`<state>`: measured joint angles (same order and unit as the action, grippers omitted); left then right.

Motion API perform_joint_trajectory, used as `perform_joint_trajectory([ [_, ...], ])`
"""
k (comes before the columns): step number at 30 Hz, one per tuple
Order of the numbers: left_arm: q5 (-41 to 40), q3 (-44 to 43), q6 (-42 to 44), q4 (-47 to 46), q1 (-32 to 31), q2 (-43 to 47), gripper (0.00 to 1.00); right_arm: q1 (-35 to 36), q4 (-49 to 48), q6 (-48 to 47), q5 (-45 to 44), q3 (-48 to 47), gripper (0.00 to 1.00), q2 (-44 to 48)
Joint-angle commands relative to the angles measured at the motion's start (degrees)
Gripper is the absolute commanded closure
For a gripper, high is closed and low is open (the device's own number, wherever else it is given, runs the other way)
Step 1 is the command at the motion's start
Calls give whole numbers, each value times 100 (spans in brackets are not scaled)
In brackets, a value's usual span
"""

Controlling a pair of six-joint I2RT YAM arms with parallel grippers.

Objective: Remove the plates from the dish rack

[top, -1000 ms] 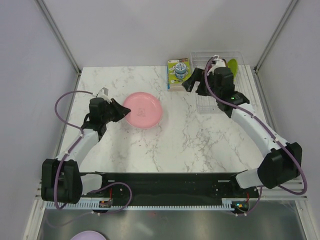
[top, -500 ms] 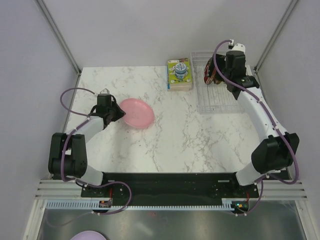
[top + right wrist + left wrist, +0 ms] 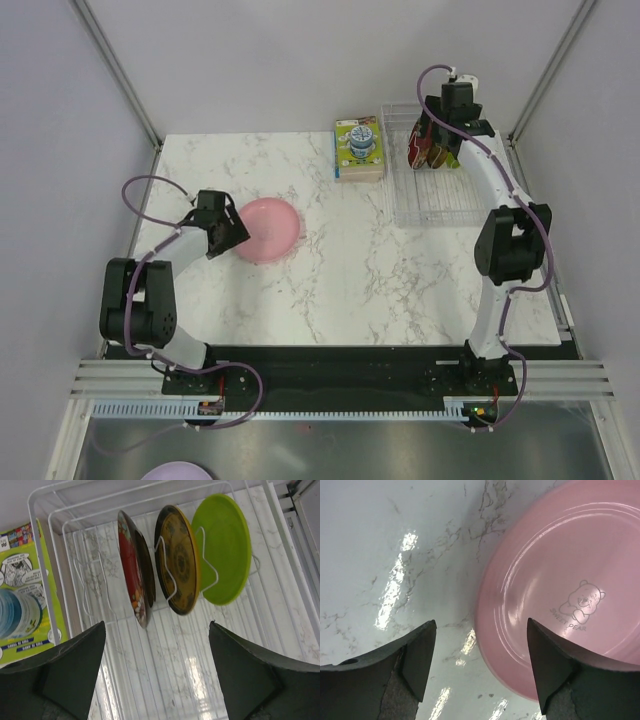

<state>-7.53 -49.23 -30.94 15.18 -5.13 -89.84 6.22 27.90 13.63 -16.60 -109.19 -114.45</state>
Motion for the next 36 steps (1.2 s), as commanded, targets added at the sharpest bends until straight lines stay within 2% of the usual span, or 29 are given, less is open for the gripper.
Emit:
perform_joint_trajectory([
  [1,-442,-60,62,169,3,773,20,20,49,-282,8,-1014,12,-726],
  [3,-408,-51,27,178,-6,976,20,20,58,-396,-54,-1244,14,-1087],
  [10,-47,-236,114,170,-182,1548,20,20,58,-712,-343,-1895,39,-1790],
  [11,-29,-279,140,170,-190,1610,20,20,23,-747,-370,-1905,47,-1869],
  [13,23,-297,158,170,-191,1645,20,20,-4,-835,-449,-1940,53,-1957],
  [14,41,-332,158,170,-199,1654,20,20,-21,-879,-458,-1966,63,-2036],
  [16,76,-359,167,161,-199,1654,20,28,-30,-941,-458,-2027,70,-2133],
  [20,129,-368,158,152,-199,1628,20,28,-39,-1020,-379,-2054,100,-2186],
  [25,190,-359,141,134,-217,1575,21,64,-83,-1099,-405,-2072,100,-2047],
  [28,164,-324,150,134,-243,1601,21,195,-162,-1230,-905,-2011,100,-1819],
  [36,138,-350,193,143,-287,1689,21,950,-1242,-2504,-3627,-1755,100,-1396],
])
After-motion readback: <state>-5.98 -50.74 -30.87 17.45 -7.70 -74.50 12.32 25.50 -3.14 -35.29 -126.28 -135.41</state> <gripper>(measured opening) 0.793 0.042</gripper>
